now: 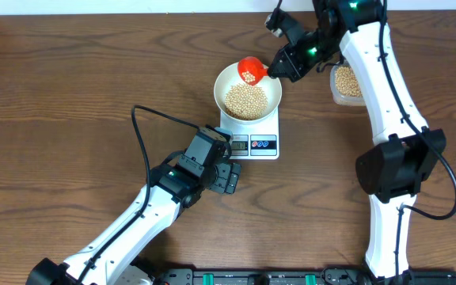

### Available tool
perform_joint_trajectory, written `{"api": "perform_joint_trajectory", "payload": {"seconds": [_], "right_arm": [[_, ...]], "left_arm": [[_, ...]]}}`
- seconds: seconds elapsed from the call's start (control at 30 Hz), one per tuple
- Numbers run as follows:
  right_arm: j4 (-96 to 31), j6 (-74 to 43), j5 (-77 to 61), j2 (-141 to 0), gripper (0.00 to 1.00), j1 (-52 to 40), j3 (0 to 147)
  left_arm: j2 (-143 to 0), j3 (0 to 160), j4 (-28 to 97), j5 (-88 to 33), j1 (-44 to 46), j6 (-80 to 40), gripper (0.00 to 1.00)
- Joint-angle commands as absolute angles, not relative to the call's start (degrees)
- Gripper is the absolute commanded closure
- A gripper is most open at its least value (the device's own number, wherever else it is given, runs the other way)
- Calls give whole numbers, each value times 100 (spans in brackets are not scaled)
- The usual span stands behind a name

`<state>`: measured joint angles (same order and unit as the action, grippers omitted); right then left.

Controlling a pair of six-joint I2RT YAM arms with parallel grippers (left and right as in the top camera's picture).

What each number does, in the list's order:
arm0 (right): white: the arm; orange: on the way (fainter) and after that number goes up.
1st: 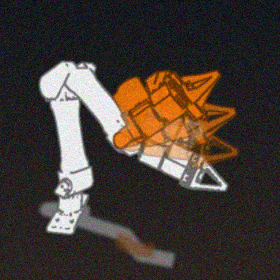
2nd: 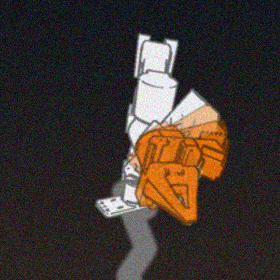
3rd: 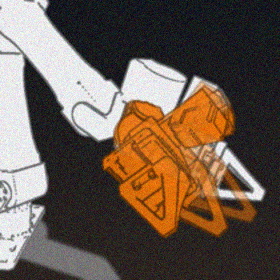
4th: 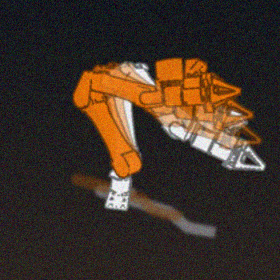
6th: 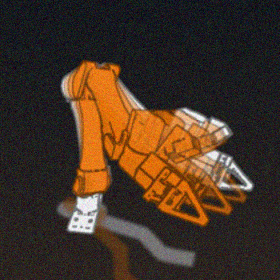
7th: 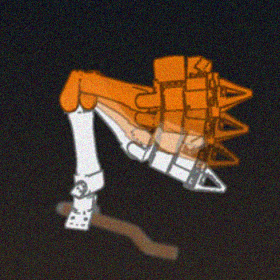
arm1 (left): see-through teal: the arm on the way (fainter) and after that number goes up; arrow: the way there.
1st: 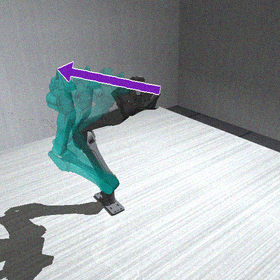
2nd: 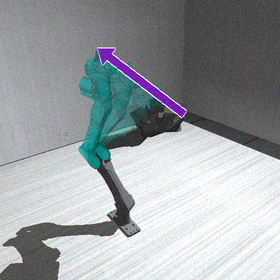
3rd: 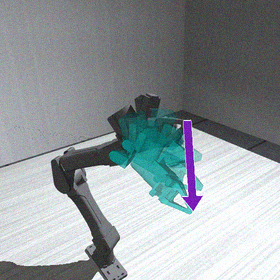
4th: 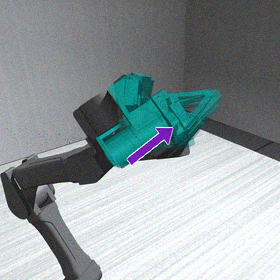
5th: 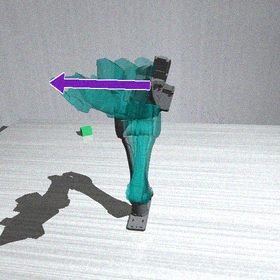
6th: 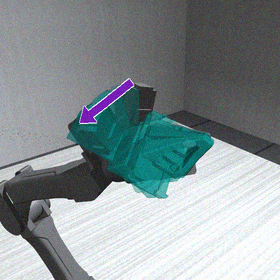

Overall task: Scoop item into bowl and weigh 50g on scale
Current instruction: 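Tilt the red scoop further over the white bowl to pour remaining beans, then shake the red scoop above the bowl to drop a few beans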

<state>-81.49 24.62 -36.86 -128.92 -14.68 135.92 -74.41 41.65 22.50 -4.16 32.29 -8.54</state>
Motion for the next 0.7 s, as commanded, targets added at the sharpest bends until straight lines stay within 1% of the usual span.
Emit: {"api": "perform_joint_trajectory", "payload": {"seconds": [0.0,0.4,0.67], "right_arm": [[-8191,2405,-4082,-12685,99,-1352,13714],[-8213,2405,-4016,-12685,99,-1345,13714],[-8272,2403,-3076,-12685,99,-1673,13712]], "left_arm": [[-7373,4156,2265,-388,3205,-797,11],[-7371,4156,2265,-388,3205,-794,11],[-7371,4156,2265,-388,3205,-794,11]]}}
